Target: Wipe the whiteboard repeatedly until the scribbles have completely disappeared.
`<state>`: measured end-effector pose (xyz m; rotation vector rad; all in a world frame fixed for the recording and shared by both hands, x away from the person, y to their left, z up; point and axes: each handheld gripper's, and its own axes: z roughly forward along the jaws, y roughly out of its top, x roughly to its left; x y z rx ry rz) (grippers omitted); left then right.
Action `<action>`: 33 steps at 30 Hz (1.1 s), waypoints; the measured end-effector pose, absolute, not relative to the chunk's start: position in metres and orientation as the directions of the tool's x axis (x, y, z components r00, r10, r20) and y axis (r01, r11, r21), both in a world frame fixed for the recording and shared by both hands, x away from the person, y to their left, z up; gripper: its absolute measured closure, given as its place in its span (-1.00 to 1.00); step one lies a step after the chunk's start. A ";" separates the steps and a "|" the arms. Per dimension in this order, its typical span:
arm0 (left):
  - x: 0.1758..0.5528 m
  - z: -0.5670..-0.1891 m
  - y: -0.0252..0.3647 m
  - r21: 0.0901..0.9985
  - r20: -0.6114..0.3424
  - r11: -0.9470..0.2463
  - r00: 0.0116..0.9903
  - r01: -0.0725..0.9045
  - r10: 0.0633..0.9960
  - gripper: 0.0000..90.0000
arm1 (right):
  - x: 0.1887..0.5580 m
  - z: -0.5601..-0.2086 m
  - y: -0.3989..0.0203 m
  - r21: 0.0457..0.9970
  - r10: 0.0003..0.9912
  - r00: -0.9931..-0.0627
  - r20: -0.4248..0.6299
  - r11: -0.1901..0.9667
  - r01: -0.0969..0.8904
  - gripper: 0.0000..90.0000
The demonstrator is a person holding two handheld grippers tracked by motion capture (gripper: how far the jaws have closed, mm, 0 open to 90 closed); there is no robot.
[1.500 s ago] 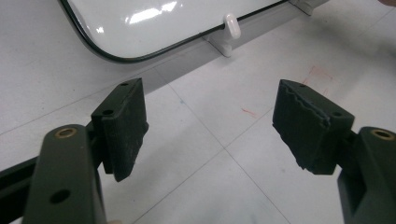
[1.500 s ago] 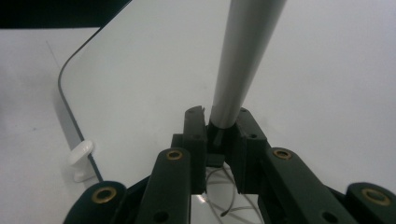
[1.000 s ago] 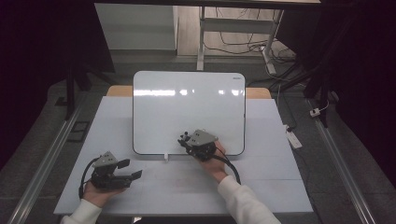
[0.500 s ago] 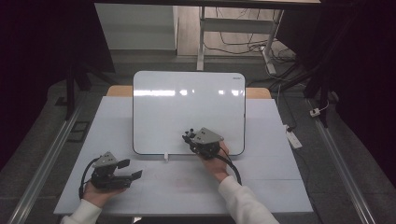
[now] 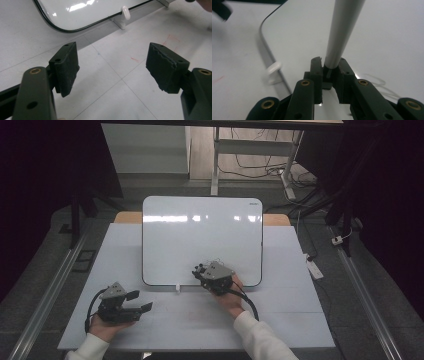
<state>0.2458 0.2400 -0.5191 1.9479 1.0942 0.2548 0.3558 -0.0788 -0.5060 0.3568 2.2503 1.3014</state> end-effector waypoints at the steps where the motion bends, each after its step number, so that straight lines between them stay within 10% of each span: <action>1: 0.246 -0.519 0.240 0.765 -0.219 -0.242 0.594 0.597 0.774 -0.40 | 0.356 -0.505 -0.079 0.857 0.461 -0.832 -0.308 0.514 -0.032 0.73; 33: 0.247 -0.519 0.240 0.764 -0.218 -0.243 0.592 0.598 0.776 -0.40 | 0.358 -0.502 -0.108 0.871 0.517 -0.807 -0.285 0.491 0.007 0.73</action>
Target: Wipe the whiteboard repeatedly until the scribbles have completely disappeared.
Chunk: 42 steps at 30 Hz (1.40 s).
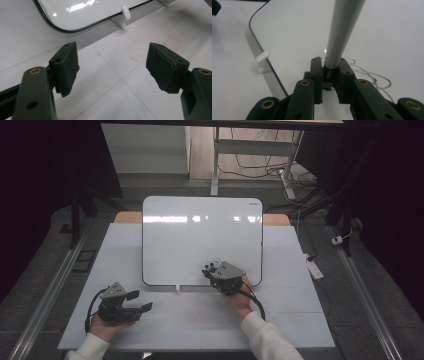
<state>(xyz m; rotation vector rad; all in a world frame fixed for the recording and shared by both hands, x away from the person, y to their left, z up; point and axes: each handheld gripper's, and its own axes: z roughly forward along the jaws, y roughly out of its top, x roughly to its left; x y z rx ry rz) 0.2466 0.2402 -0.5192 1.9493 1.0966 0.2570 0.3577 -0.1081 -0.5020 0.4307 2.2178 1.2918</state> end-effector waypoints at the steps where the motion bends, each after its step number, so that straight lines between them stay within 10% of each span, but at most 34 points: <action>1: 0.246 -0.519 0.240 0.765 -0.219 -0.241 0.592 0.598 0.775 -0.40 | 0.359 -0.501 -0.111 0.874 0.525 -0.804 -0.279 0.486 0.014 0.73; 42: 0.247 -0.519 0.241 0.763 -0.223 -0.237 0.589 0.601 0.776 -0.40 | 0.374 -0.490 -0.117 0.904 0.583 -0.768 -0.266 0.428 0.012 0.73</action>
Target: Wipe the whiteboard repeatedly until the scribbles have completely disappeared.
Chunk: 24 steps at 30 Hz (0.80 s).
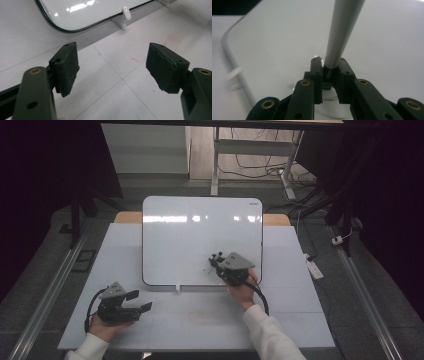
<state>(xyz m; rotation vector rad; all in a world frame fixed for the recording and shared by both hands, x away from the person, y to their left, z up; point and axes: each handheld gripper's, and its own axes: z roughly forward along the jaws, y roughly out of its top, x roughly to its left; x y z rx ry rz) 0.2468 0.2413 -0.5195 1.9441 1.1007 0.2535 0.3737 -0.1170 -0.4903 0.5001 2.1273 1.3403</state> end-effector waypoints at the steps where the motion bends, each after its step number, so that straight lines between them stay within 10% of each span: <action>1: 0.247 -0.519 0.241 0.764 -0.222 -0.237 0.589 0.601 0.777 -0.40 | 0.369 -0.493 -0.111 0.890 0.558 -0.777 -0.291 0.456 -0.005 0.73; 24: 0.245 -0.519 0.242 0.767 -0.219 -0.239 0.592 0.596 0.775 -0.39 | 0.374 -0.490 -0.094 0.897 0.568 -0.770 -0.291 0.441 -0.014 0.73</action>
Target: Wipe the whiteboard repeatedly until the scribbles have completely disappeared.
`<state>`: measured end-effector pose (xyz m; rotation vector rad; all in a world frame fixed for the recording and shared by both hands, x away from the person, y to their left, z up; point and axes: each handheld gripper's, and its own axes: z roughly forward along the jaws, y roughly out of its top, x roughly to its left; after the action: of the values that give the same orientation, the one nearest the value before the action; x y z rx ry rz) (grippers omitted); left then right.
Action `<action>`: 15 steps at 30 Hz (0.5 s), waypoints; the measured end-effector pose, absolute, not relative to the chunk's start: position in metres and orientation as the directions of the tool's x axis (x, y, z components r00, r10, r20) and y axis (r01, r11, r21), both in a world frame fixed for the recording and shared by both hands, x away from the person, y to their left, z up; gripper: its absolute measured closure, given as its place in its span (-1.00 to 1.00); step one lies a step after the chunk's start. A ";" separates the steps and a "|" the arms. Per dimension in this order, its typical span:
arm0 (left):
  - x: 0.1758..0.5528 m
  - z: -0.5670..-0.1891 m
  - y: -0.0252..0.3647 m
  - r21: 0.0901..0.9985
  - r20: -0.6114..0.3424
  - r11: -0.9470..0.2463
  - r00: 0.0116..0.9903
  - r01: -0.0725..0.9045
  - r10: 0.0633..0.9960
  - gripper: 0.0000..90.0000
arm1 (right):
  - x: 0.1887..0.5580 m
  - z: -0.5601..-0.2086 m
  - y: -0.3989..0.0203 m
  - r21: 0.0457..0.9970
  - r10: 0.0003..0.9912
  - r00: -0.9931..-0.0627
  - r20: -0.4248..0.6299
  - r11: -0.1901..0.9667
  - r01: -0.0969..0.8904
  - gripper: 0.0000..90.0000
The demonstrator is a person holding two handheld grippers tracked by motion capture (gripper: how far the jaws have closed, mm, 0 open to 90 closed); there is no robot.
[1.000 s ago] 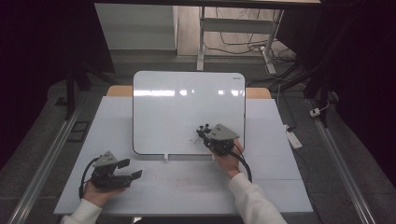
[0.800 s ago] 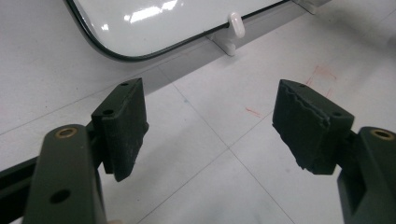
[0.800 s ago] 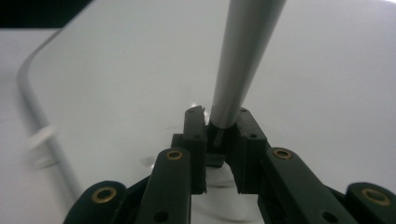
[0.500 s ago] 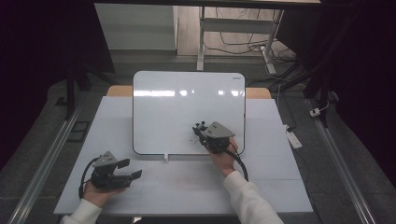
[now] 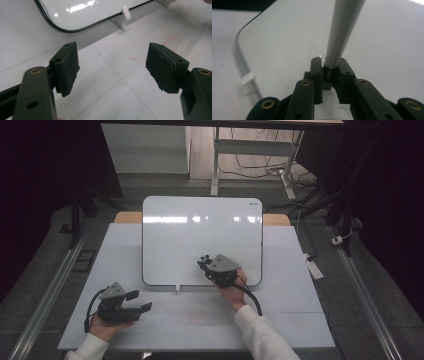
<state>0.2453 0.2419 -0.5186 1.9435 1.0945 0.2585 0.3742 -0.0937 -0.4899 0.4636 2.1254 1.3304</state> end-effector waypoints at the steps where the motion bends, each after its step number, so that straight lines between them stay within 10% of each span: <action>1: 0.245 -0.518 0.242 0.768 -0.218 -0.238 0.592 0.595 0.776 -0.39 | 0.377 -0.488 -0.098 0.905 0.590 -0.756 -0.282 0.425 -0.006 0.73; 15: 0.246 -0.519 0.242 0.764 -0.220 -0.239 0.591 0.599 0.776 -0.39 | 0.360 -0.502 -0.095 0.873 0.501 -0.814 -0.294 0.488 -0.015 0.73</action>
<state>0.2463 0.2420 -0.5192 1.9455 1.0987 0.2560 0.3596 -0.0949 -0.5023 0.3997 2.2141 1.3061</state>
